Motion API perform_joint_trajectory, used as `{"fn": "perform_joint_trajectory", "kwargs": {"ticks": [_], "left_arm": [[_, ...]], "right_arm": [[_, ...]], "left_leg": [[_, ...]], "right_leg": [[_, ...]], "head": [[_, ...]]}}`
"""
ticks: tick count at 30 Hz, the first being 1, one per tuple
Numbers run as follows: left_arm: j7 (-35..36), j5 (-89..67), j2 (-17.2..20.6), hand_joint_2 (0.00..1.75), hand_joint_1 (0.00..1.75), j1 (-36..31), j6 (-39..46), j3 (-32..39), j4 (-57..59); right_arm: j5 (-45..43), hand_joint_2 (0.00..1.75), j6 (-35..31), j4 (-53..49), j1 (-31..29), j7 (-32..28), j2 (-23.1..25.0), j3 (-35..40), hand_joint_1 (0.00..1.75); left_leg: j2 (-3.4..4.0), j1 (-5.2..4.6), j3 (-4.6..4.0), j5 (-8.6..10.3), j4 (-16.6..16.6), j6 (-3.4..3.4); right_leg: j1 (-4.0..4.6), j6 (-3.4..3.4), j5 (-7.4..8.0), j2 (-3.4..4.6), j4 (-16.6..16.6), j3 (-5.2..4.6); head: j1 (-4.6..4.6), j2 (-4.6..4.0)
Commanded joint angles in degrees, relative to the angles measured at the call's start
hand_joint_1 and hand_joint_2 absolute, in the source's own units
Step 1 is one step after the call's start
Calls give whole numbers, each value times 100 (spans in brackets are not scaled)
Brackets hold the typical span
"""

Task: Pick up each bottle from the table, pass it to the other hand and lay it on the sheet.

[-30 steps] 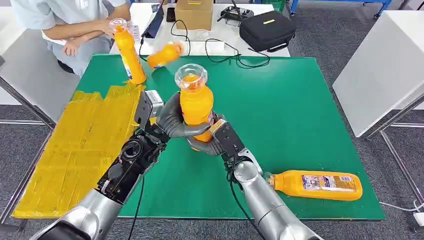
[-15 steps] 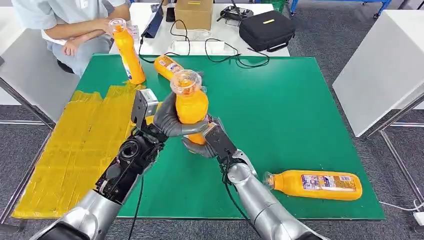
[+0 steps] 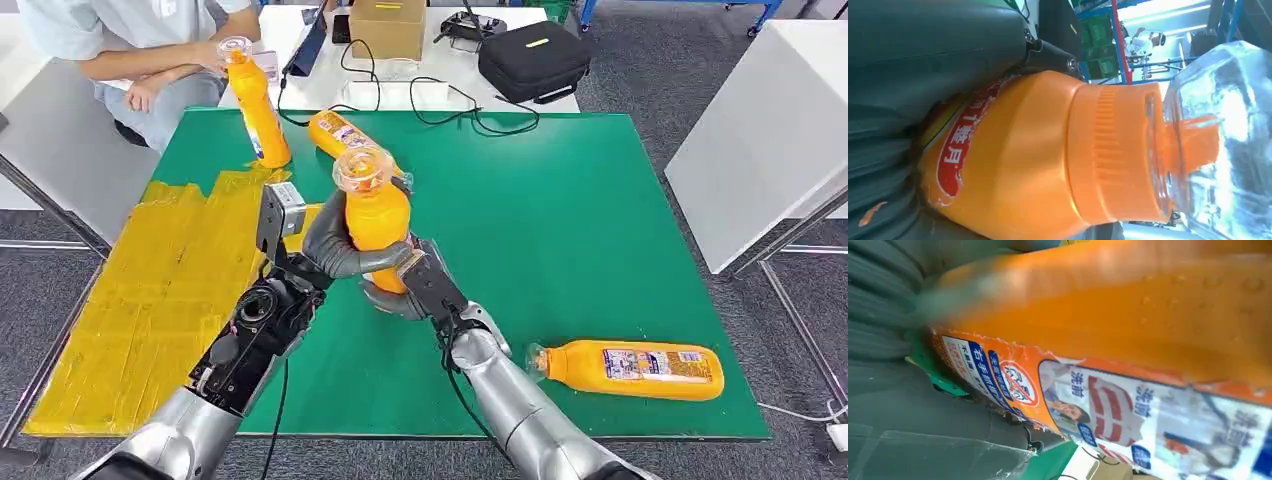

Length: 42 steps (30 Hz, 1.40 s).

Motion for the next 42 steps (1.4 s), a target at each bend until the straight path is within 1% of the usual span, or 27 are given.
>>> {"fn": "perform_joint_trajectory", "kwargs": {"ticks": [1, 7, 9, 10, 12, 13, 15, 19, 20, 21, 22, 23, 24, 25, 26, 27, 28, 29, 30, 32, 34, 35, 36, 37, 39, 41, 42], "left_arm": [[106, 103, -101, 175, 175, -444, 163, -93, 292], [106, 105, -80, 175, 175, -429, 160, -87, 300], [106, 105, -80, 175, 175, -429, 160, -87, 300], [106, 105, -80, 175, 175, -429, 160, -87, 300], [106, 105, -80, 175, 175, -429, 160, -87, 300], [84, 77, -81, 175, 175, -418, 239, -74, 275], [49, 86, -37, 175, 175, -369, 383, 50, 199], [-26, -118, 112, 175, 175, -282, 761, 429, 46], [-41, -204, 137, 175, 175, -269, 850, 480, 49], [-74, -325, 144, 175, 175, -257, 936, 629, 80], [-96, -376, 154, 175, 175, -246, 963, 705, 99], [-143, -569, 232, 175, 175, -211, 1198, 853, 134], [-187, -843, 302, 175, 175, -247, 1485, 941, 205], [-261, -2106, 451, 175, 175, -314, 2540, 985, 309], [-269, -2257, 473, 175, 175, -305, 2617, 1183, 351], [-297, -2254, 507, 175, 175, -266, 2495, 1385, 364], [-326, -2320, 569, 175, 175, -244, 2502, 1475, 362], [-376, -2565, 614, 175, 175, -232, 2642, 1504, 355], [-316, -3150, 683, 175, 175, -262, 3121, 1472, 382], [-313, -3158, 683, 175, 175, -267, 3117, 1505, 384], [-305, -3191, 652, 175, 175, -272, 3110, 1514, 378], [-298, -3214, 630, 175, 175, -271, 3106, 1517, 373], [-163, -3767, 716, 175, 175, -307, 3513, 1446, 448], [-179, -3783, 744, 175, 175, -351, 3472, 1475, 543], [-254, -4381, 890, 175, 175, -571, 3696, 1389, 933], [-90, -5363, 1058, 175, 175, -764, 4198, 1185, 1388], [182, -6021, 1125, 175, 175, -900, 4381, 1069, 1778]], "right_arm": [[26, 175, 11, -12, -117, 96, -8, 315, 145], [26, 175, 13, -17, -113, 96, -16, 314, 145], [26, 175, 13, -17, -113, 96, -16, 314, 145], [26, 175, 13, -17, -113, 96, -16, 314, 145], [26, 175, 13, -17, -113, 96, -16, 314, 145], [21, 175, -32, -73, -81, 79, -26, 301, 0], [-25, 175, -125, -293, 10, 33, -70, 225, 0], [-67, 175, -291, -1209, 402, 101, -345, 111, 0], [-63, 175, -336, -1331, 469, 109, -387, 89, 0], [-14, 175, -386, -1732, 657, 186, -504, 68, 0], [-6, 175, -400, -1848, 720, 209, -538, 45, 0], [76, 0, -514, -2308, 930, 283, -663, -14, 0], [133, 0, -581, -2711, 1099, 375, -770, -81, 0], [255, 0, -689, -3433, 1420, 461, -1032, -161, 0], [334, 0, -736, -3924, 1675, 553, -1250, -222, 0], [379, 0, -722, -4302, 1886, 626, -1419, -300, 0], [379, 0, -759, -4510, 2003, 617, -1517, -361, 0], [404, 0, -790, -4606, 2053, 612, -1558, -404, 0], [453, 0, -897, -4727, 2126, 613, -1594, -489, 0], [449, 0, -893, -4821, 2152, 622, -1613, -504, 0], [459, 0, -900, -4823, 2148, 631, -1595, -491, 0], [461, 0, -901, -4783, 2127, 634, -1575, -477, 0], [475, 175, -1043, -4856, 2189, 611, -1583, -549, 0], [478, 175, -1067, -4981, 2249, 622, -1635, -580, 0], [395, 175, -1163, -5282, 2447, 640, -1797, -717, 0], [220, 175, -1117, -5540, 2755, 701, -1965, -873, 0], [111, 175, -1019, -5659, 2922, 733, -2021, -1005, 0]], "left_leg": [[-6, 4, 18, -13, 8, 5], [-4, 3, 22, -13, 5, 5], [-4, 2, 10, -6, 2, 3], [-5, 2, 22, -13, 5, 5], [-4, 2, 9, -5, 1, 3], [-5, 2, 23, -13, 5, 5], [-3, 1, 10, -6, 1, 3], [-1, 5, 51, -29, 6, 9], [3, 1, 25, -14, 1, 5], [4, 2, 35, -19, 1, 6], [-1, 0, 18, -8, -3, 4], [2, 1, 30, -14, -2, 5], [-1, 0, 17, -7, -4, 3], [-7, 1, 29, -11, -5, 4], [-7, 3, 39, -18, -2, 6], [-12, 1, 22, -9, -4, 5], [-19, 2, 37, -16, -6, 8], [-11, 0, 26, -10, -6, 7], [-8, 1, 43, -21, -4, 9], [-8, -1, 9, -8, -1, 5], [-2, -1, 27, -21, 3, 8], [-5, -3, 17, -14, 1, 5], [-5, -3, 6, -9, -1, 3], [-4, -1, 16, -13, 0, 4], [-4, -1, 24, -17, 0, 5], [-14, -1, 4, -4, -3, 3], [-29, 1, 20, -11, -2, 5]], "right_leg": [[9, -16, -16, -17, 5, 23], [8, -17, -15, -16, 3, 27], [5, -10, -8, -11, 1, 13], [7, -17, -15, -16, 3, 26], [5, -10, -7, -11, 0, 12], [7, -17, -16, -17, 3, 27], [4, -10, -7, -10, 0, 12], [14, -30, -29, -20, 2, 56], [6, -17, -13, -8, -1, 27], [9, -21, -18, -9, -1, 37], [4, -13, -9, -10, -4, 22], [6, -17, -15, -9, -3, 32], [4, -12, -8, -9, -4, 17], [6, -17, -14, -18, -5, 32], [10, -22, -22, -22, -4, 44], [6, -15, -14, -22, -5, 28], [8, -18, -22, -31, -9, 48], [5, -13, -15, -21, -9, 31], [7, -19, -24, -22, -9, 48], [2, -10, -12, -15, -2, 15], [5, -18, -22, -14, 0, 32], [2, -16, -17, -14, 0, 20], [1, -11, -11, -12, -2, 9], [4, -17, -15, -15, -2, 20], [5, -20, -19, -16, -1, 27], [2, -10, -10, -20, -4, 7], [7, -17, -21, -40, -4, 29]], "head": [[0, 0], [-2, 0], [-2, 0], [-2, 0], [-2, 0], [0, 0], [0, 0], [-2, 0], [0, 0], [0, 0], [0, 0], [-2, 0], [-2, 0], [-2, 0], [0, 0], [-2, 0], [-2, 0], [0, 0], [-2, 0], [0, 0], [0, 0], [-2, 0], [0, 0], [0, 0], [-2, 0], [-4, 0], [0, 0]]}}
